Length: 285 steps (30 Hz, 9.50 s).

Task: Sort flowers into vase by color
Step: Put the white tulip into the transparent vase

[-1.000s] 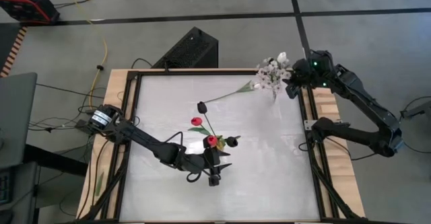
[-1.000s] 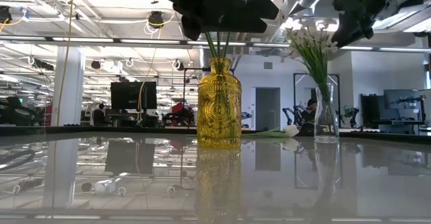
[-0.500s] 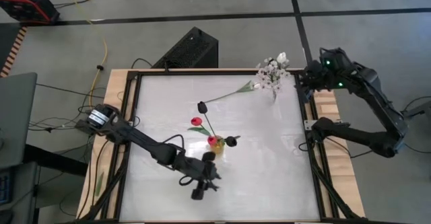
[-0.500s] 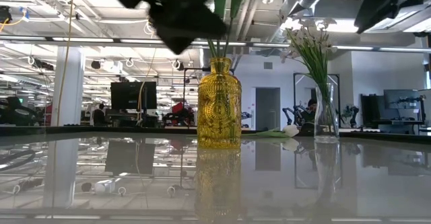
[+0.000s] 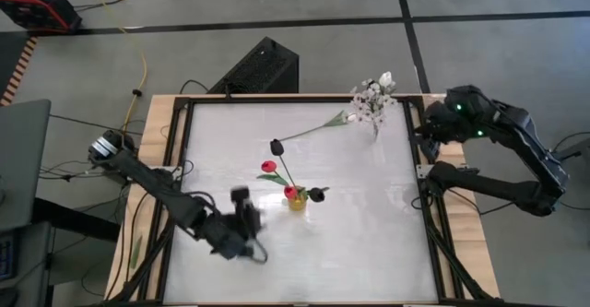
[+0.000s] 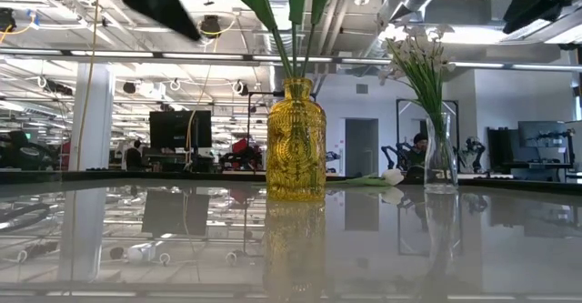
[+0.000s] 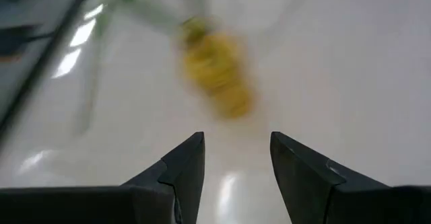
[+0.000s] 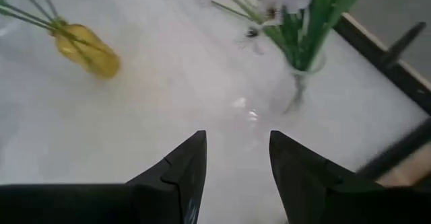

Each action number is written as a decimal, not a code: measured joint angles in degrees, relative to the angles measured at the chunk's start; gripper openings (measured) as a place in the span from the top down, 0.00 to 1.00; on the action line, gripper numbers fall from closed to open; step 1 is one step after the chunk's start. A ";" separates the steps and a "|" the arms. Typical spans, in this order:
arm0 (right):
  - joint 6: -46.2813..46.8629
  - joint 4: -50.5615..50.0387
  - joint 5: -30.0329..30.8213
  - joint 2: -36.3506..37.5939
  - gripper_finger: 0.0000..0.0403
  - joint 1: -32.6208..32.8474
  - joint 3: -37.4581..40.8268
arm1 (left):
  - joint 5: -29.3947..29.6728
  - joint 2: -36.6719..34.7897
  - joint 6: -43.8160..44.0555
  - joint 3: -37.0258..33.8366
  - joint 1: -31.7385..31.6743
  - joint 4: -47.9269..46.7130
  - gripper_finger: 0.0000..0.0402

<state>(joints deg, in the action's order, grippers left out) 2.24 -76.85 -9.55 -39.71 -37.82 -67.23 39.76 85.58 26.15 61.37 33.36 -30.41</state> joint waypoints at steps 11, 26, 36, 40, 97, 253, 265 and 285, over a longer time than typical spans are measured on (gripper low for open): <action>5.42 6.64 -1.98 7.82 0.54 11.14 14.54 | 4.08 0.13 -4.73 -10.40 -23.78 -5.28 0.61; 2.82 15.19 -2.07 7.88 0.54 18.30 19.74 | -11.76 0.15 -34.31 -15.42 -55.90 8.96 0.61; 1.83 17.69 -1.94 7.88 0.54 21.78 19.74 | -30.46 14.11 -35.90 -12.80 -65.62 37.64 0.61; 2.46 17.52 -1.35 7.88 0.54 23.12 19.74 | -33.80 23.36 -35.07 -3.87 -65.74 35.81 0.61; 2.87 15.26 0.23 7.86 0.54 27.04 19.72 | -41.65 32.39 -44.48 17.31 -59.11 6.99 0.61; -7.40 29.55 0.54 -4.46 0.93 -18.14 11.59 | -14.44 -30.59 -34.62 -10.16 -36.18 24.63 0.58; -8.94 32.90 -14.79 -6.20 0.93 -29.87 16.27 | -16.99 -38.16 -32.22 -19.57 -38.29 31.06 0.58; -7.17 36.68 -17.39 -7.86 0.93 -27.79 19.72 | -17.02 -37.11 -31.25 -19.57 -38.29 31.45 0.58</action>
<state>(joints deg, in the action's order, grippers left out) -4.93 -40.17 -26.94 -47.57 -65.61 -47.51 22.74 48.47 -5.10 41.80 -4.93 1.04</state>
